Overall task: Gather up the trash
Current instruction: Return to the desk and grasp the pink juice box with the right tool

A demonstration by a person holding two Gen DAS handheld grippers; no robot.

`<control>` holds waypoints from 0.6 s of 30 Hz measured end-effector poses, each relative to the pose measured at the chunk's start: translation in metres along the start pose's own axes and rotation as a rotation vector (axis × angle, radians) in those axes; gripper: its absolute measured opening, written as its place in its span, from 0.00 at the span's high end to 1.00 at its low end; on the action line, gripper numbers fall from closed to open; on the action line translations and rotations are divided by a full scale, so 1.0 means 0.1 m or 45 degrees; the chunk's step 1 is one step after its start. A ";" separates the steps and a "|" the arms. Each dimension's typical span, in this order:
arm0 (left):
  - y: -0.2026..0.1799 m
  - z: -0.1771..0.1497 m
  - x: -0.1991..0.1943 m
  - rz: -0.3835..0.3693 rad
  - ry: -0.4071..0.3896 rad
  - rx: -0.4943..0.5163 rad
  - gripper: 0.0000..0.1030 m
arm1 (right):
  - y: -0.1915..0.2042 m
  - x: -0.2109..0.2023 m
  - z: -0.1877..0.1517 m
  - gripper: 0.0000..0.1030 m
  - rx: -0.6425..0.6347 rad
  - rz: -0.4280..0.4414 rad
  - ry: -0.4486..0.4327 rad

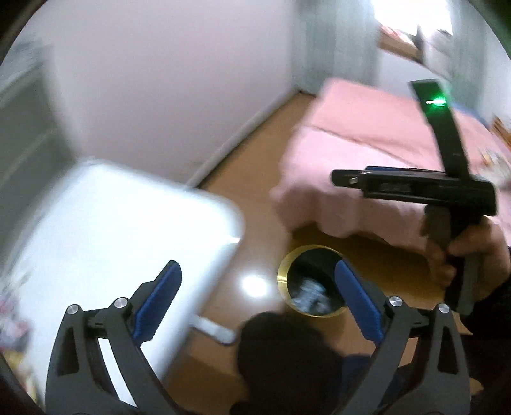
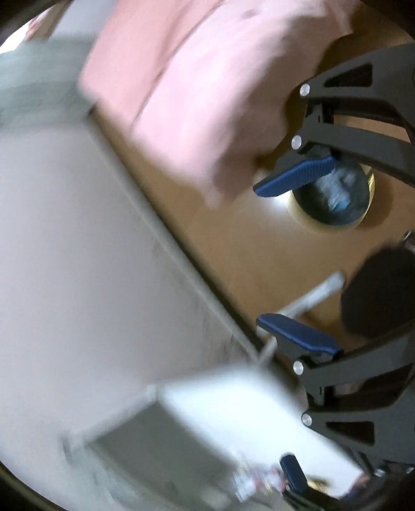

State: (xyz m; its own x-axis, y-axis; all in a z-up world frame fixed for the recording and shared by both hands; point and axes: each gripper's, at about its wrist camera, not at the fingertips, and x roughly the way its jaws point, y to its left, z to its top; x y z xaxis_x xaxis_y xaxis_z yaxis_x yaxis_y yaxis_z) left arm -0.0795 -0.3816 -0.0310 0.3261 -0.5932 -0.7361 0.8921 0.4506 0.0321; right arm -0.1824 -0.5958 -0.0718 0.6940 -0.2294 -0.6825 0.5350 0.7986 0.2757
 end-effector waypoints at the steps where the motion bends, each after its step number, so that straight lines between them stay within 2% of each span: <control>1: 0.23 -0.08 -0.19 0.051 -0.023 -0.062 0.09 | 0.35 -0.05 0.06 0.27 -0.070 0.064 -0.027; 3: 0.72 -0.30 -0.55 0.183 -0.058 -0.205 0.09 | 0.94 -0.06 0.12 0.26 -0.176 0.197 -0.042; 6: 1.45 -0.79 -1.08 0.419 -0.064 -0.421 0.09 | 1.90 0.06 0.11 0.26 -0.333 0.410 0.001; 7: 1.60 -0.90 -1.19 0.470 -0.058 -0.470 0.09 | 2.25 0.15 0.08 0.26 -0.387 0.460 0.026; 12: 2.44 -1.75 -1.89 0.730 -0.036 -0.776 0.09 | 3.46 0.43 -0.21 0.27 -0.586 0.602 0.141; 18: 2.88 -2.47 -2.36 0.823 -0.027 -1.033 0.09 | 4.39 0.42 -0.73 0.28 -0.802 0.783 0.306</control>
State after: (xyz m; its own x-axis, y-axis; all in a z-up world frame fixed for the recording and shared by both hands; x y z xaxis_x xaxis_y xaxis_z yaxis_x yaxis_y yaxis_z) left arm 0.0231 0.0533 -0.0153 0.6801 -0.0863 -0.7280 0.0689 0.9962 -0.0538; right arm 0.0466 -0.2140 -0.0283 0.6132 0.4027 -0.6796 -0.3070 0.9142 0.2646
